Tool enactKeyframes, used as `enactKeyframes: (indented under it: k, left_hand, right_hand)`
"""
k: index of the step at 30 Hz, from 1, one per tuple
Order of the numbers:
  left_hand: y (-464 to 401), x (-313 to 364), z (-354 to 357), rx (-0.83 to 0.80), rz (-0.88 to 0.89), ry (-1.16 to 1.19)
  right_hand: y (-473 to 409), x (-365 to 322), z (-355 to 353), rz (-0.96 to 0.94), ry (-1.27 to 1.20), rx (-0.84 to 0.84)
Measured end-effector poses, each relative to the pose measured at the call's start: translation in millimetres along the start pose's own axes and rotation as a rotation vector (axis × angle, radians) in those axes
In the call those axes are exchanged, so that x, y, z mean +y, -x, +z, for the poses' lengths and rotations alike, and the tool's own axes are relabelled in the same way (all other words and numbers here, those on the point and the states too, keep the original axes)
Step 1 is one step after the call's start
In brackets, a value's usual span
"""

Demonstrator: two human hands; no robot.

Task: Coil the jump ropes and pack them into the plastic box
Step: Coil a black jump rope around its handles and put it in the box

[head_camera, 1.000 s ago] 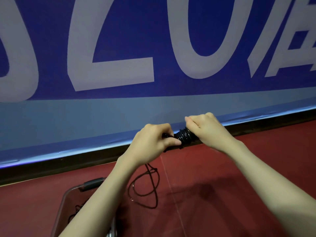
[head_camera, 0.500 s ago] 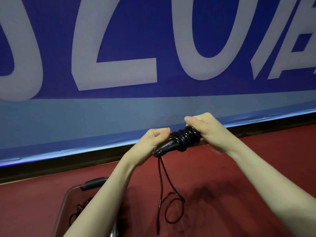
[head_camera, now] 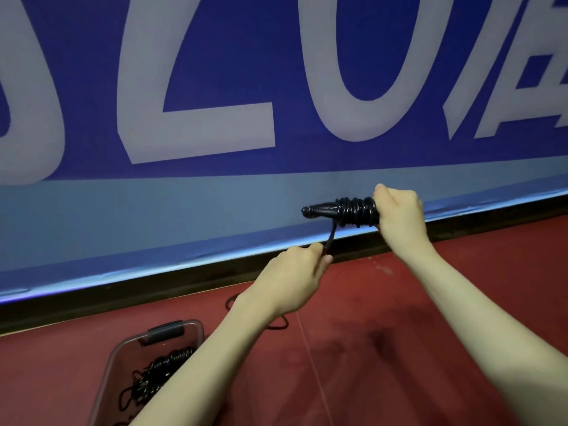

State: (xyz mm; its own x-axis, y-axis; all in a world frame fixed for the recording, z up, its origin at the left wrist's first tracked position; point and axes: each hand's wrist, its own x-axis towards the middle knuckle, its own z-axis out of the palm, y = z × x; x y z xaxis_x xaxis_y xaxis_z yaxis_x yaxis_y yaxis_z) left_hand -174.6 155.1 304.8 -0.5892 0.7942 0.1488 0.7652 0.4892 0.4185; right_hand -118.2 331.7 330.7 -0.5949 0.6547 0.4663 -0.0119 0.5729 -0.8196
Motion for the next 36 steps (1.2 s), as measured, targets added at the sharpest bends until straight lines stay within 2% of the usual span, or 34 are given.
enactKeyframes:
  k: [2,4,7,9,11,14,16,19,23,26,30,36]
  left_hand:
    - [0.8,6.9,-10.4,0.020,0.050,-0.181]
    - [0.7,8.7,-20.7,0.106,0.096,-0.303]
    - [1.7,1.9,-36.0,0.222,0.145,-0.288]
    - [3.2,-6.9,-40.8,0.249,0.182,-0.187]
    - [4.1,-15.9,-41.3,0.196,0.176,-0.057]
    - [3.0,-25.6,-39.2,0.100,0.150,0.241]
    - [3.0,-24.8,-39.1,0.064,0.179,0.467]
    - [2.5,-21.4,-37.8,0.060,0.181,0.729]
    - [-8.5,-20.5,-22.9,0.081,-0.004,1.146]
    - [-14.0,-13.2,-10.4,0.077,-0.079,1.272]
    - [-9.2,-0.5,6.2,0.095,-0.050,1.130]
    - [-7.3,18.7,16.6,0.113,-0.087,0.558]
  right_hand:
    - [2.7,-2.9,-2.3,-0.102,0.135,-0.013]
    - [3.7,-5.8,-3.3,-0.194,0.227,-0.068]
    - [2.8,-6.5,-4.7,-0.271,0.268,-0.218]
    - [2.1,-9.9,-6.2,-0.287,0.264,-0.349]
    - [2.2,-14.0,-7.5,-0.258,0.249,-0.496]
    - [6.8,-17.6,-8.5,-0.118,0.030,-0.690]
    - [10.9,-21.4,-6.5,-0.036,-0.121,-0.721]
    - [11.5,-26.5,-1.7,0.040,-0.275,-0.656]
    - [8.5,-29.1,1.4,0.167,-0.506,-0.540]
    - [8.1,-27.8,6.2,0.241,-0.574,-0.387]
    - [1.8,-20.3,7.6,0.359,-0.625,-0.139]
    - [-3.9,-1.5,4.9,0.413,-0.506,0.102]
